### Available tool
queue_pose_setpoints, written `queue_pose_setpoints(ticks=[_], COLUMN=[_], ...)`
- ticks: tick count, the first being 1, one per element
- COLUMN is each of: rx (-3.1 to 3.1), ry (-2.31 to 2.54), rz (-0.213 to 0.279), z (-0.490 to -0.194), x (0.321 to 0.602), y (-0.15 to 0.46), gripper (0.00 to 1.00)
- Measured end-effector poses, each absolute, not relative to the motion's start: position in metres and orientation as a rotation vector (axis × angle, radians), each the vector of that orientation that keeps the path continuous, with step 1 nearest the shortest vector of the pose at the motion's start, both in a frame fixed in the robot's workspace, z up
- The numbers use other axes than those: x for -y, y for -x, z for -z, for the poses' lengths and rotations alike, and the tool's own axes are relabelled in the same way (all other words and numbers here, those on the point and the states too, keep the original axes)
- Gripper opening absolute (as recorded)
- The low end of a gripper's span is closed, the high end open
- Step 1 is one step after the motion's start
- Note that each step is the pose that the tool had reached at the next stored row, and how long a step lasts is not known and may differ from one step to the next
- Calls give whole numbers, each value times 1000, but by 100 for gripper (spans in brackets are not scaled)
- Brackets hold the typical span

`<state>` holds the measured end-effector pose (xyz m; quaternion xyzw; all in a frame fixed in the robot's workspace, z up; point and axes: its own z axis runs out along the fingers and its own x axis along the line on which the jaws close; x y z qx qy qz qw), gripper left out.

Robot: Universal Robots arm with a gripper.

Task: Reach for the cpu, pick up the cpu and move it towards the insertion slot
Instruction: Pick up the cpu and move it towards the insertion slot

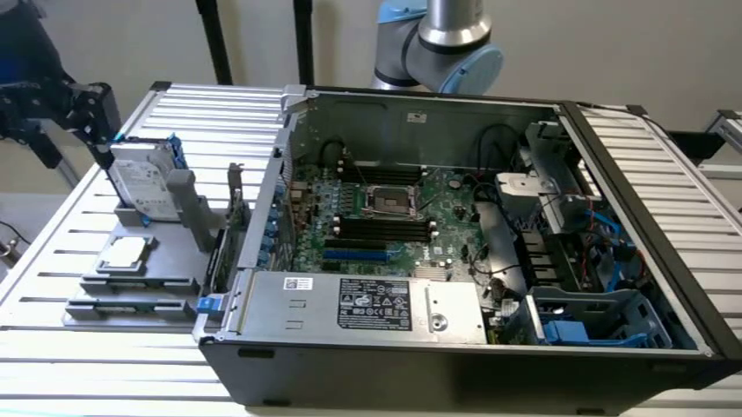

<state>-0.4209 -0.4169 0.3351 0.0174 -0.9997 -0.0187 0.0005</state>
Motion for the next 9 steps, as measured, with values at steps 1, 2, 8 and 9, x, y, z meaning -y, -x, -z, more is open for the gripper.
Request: queue_pose_setpoints(ticks=[1,2,8,9], rx=[3139,3139,3139,3139], ry=[-55,-55,-55,-55], rz=[59,58,58,59], z=[-333,-332,-321,-319], x=[417,417,417,417], y=[421,421,421,421], gripper=[65,65,65,65])
